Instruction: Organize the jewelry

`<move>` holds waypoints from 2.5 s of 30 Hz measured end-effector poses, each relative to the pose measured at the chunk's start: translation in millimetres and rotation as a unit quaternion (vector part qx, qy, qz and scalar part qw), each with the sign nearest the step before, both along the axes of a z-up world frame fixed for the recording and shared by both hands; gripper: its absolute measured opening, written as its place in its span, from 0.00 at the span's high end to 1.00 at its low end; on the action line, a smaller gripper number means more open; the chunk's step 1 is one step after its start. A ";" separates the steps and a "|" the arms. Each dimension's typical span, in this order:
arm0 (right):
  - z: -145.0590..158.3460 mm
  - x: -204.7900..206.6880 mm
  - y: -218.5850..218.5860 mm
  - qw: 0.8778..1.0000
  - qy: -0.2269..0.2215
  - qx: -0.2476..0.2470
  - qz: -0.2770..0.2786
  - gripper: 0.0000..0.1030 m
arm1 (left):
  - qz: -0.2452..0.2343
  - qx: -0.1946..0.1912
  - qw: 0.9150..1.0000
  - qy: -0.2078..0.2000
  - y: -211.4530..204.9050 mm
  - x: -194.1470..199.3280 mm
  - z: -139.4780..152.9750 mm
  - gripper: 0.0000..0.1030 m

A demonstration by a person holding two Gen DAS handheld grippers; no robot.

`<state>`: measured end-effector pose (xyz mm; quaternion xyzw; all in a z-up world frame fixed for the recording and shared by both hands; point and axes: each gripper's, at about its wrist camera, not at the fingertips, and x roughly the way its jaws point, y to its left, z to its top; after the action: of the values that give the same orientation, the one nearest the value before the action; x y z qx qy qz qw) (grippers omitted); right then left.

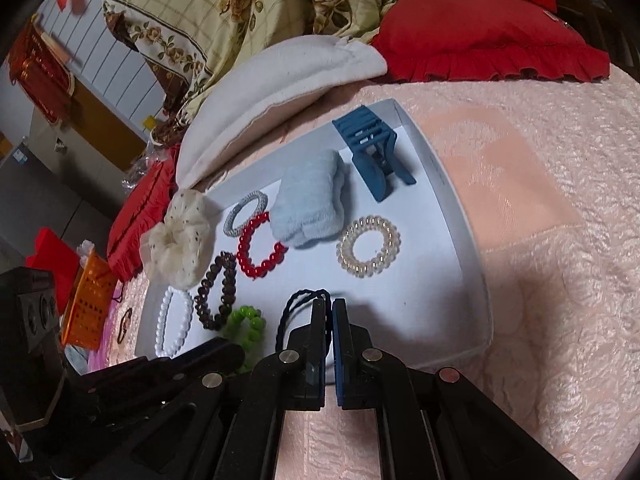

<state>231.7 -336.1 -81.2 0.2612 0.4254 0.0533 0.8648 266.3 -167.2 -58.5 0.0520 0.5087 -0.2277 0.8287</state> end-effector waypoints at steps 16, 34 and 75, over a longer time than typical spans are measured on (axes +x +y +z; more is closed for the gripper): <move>2.2 -13.1 10.7 0.998 -0.017 -0.065 0.015 0.97 | 0.038 -0.009 0.999 -0.027 -1.3 -21.9 -2.1 0.92; 16.7 -24.2 28.8 0.993 -0.039 -0.116 0.008 0.67 | 0.036 -0.032 0.998 -0.029 24.1 -40.2 26.3 0.89; 97.5 -238.7 109.2 0.970 -0.098 -0.222 -0.022 0.64 | 0.232 -0.034 0.912 -0.338 173.0 -288.9 158.8 0.13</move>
<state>-7.0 -226.9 16.3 0.0659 0.3338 -0.0359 0.9396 -22.7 5.9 100.3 -0.0222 0.1882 -0.0153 0.9818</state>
